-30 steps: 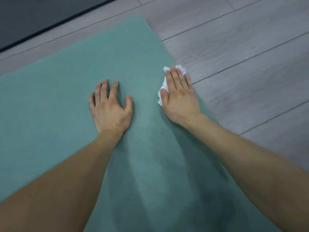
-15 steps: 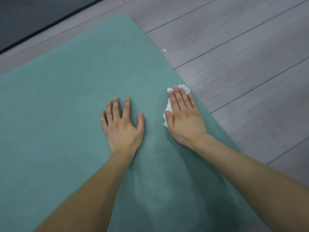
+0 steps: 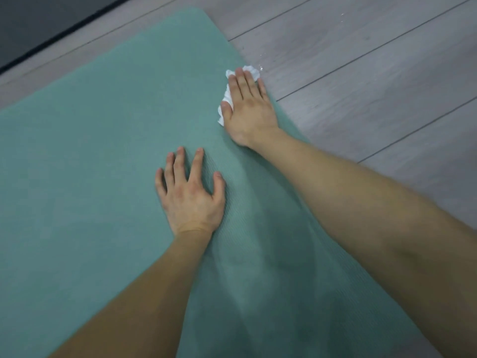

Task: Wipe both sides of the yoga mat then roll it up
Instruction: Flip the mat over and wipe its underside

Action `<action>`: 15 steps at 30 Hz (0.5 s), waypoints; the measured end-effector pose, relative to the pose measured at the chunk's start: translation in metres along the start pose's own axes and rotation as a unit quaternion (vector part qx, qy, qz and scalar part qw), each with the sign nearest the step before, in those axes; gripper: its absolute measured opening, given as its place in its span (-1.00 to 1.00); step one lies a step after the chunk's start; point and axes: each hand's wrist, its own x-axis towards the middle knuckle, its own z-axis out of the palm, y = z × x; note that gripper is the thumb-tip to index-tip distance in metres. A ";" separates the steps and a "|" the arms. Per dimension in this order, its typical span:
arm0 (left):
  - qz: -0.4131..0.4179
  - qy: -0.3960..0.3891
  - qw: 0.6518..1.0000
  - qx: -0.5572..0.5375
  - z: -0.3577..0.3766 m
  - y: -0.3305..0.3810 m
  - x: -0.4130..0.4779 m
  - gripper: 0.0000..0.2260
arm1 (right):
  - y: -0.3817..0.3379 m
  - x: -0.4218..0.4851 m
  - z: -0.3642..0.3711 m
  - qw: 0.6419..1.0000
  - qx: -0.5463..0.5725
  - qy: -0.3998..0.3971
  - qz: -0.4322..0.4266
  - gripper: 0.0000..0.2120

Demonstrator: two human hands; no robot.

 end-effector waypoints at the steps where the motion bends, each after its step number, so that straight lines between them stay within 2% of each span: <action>1: 0.000 0.001 1.000 -0.002 0.000 0.000 0.001 -0.45 | 0.010 -0.022 0.000 1.000 0.004 0.005 -0.001 -0.31; 10: 0.008 -0.014 1.000 -0.011 -0.004 -0.002 0.001 -0.45 | 0.080 -0.288 -0.009 1.000 -0.014 0.022 -0.007 -0.36; 15: 0.045 -0.033 0.998 0.001 -0.006 -0.012 -0.036 -0.42 | 0.080 -0.314 -0.005 0.999 -0.030 0.015 0.010 -0.35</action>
